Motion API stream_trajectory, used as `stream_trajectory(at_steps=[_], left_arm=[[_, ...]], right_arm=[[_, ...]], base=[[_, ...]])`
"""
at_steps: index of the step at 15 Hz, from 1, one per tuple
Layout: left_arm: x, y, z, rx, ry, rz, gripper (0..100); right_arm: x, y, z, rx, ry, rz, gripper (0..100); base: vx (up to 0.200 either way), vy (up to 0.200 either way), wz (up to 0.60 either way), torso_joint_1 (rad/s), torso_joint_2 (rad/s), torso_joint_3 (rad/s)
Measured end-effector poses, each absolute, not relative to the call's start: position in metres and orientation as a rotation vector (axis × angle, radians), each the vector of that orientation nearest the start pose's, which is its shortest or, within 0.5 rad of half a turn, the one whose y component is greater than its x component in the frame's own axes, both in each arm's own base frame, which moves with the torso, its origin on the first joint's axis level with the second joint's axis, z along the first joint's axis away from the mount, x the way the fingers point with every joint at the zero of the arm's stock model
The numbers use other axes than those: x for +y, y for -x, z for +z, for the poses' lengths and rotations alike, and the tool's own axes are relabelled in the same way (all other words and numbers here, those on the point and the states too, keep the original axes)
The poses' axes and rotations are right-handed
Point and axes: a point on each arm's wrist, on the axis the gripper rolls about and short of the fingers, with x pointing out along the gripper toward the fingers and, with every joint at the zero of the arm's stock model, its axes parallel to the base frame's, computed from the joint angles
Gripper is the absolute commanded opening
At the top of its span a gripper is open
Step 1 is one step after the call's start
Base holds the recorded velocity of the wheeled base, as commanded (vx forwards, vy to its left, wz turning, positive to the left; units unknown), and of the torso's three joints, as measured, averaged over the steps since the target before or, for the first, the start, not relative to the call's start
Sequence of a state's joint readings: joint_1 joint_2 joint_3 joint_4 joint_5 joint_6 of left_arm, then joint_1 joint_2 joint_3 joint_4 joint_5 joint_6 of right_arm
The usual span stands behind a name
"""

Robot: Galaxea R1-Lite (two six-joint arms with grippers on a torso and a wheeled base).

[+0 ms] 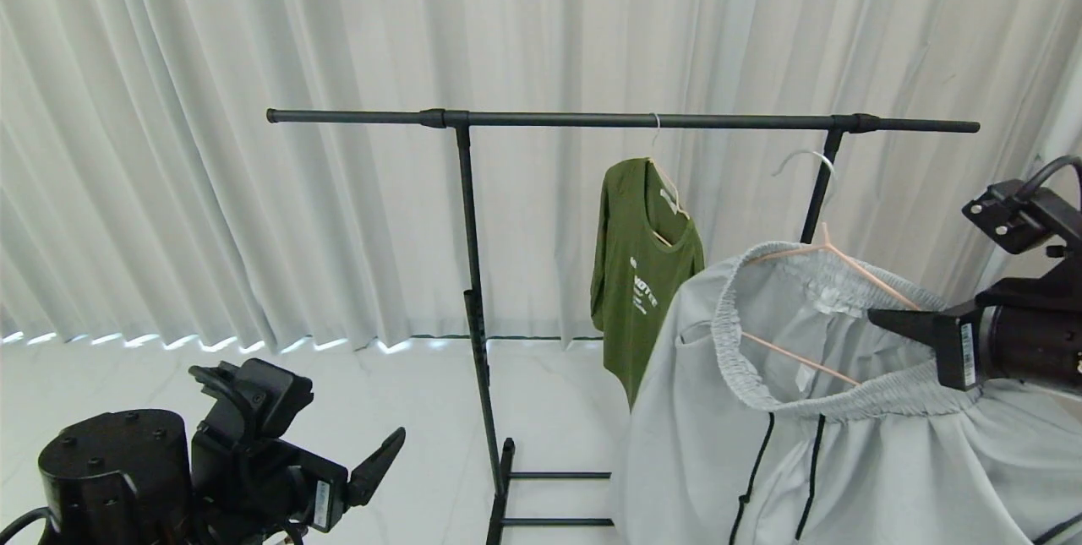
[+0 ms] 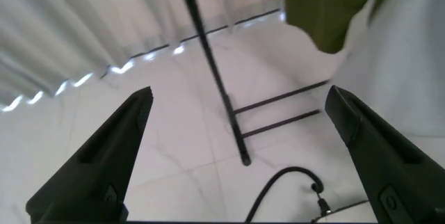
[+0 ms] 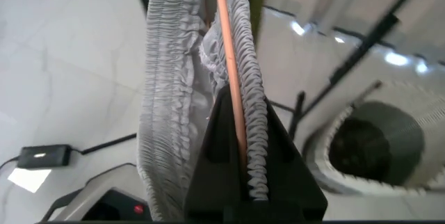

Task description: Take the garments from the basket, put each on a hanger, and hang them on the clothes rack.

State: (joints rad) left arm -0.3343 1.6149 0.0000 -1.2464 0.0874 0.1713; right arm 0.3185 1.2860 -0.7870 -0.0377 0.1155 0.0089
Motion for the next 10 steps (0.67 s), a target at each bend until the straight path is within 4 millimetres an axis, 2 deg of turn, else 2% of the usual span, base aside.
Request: stream_trajectory(at_steps=[6,10], left_arm=[[-0.049,-0.172,0.080,0.374,-0.251,-0.191,100],[-0.048,-0.172,0.080,0.375,-0.254,-0.169,100]], right_arm=[[0.018,-0.185,0.226,0.475,0.064,0.261,0],[0.005,-0.186,0.231,0.422,0.055,0.260,0]], base=[[0.000,0.000,0.00,0.000,0.00,0.000],[0.000,0.000,0.00,0.000,0.00,0.000]])
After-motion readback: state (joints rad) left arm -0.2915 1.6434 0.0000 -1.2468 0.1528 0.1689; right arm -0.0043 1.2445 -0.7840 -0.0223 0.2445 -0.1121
